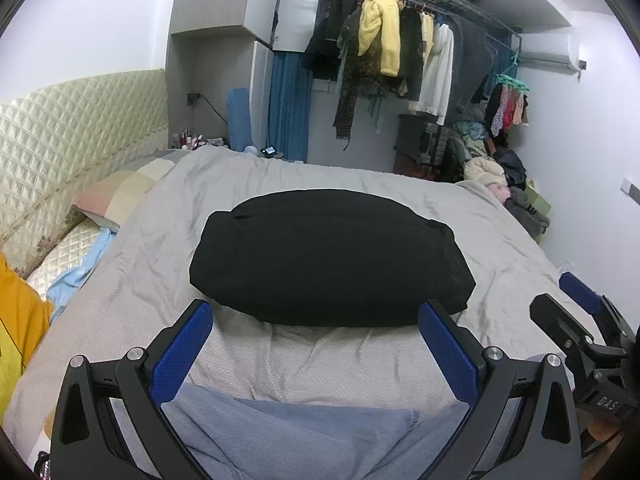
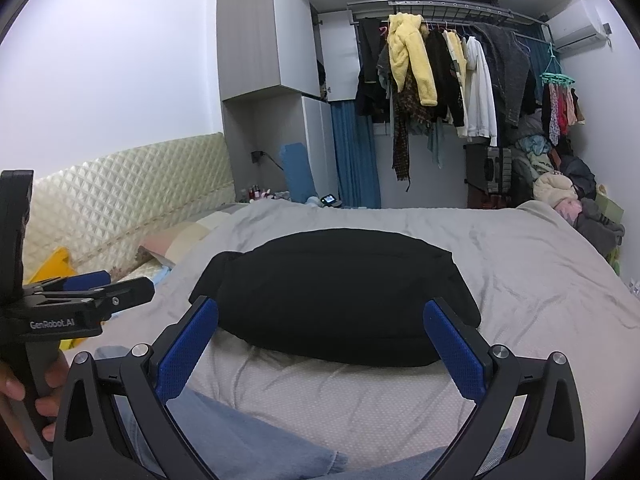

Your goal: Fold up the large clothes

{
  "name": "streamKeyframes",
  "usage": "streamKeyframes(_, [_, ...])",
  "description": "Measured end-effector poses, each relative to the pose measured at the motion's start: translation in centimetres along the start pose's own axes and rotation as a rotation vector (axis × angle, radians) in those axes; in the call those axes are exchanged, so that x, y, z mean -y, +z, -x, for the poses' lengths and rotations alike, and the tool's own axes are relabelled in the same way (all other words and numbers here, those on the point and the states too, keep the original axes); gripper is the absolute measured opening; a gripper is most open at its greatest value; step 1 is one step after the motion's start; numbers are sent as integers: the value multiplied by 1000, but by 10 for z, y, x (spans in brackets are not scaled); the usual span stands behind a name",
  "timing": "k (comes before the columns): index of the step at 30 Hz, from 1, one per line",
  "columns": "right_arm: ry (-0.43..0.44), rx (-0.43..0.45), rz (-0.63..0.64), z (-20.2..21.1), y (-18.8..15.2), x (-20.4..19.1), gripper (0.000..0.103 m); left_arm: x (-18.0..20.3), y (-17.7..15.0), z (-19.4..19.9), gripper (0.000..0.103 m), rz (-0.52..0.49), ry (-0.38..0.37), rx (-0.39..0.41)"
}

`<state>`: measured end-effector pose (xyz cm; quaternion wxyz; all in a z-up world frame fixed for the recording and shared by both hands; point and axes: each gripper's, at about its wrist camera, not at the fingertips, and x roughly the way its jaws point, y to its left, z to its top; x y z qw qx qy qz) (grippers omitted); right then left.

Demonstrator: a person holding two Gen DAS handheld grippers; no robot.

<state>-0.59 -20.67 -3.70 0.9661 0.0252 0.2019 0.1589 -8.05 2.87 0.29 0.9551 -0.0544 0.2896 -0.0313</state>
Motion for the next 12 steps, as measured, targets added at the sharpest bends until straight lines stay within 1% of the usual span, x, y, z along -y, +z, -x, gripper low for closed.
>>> streamKeyframes(3, [1, -5, -2, -1, -1, 0, 103, 2, 0, 1, 103, -9, 11, 0])
streamKeyframes(12, [-7, -4, -2, -2, -2, 1, 103, 2, -1, -1, 103, -10, 12, -1])
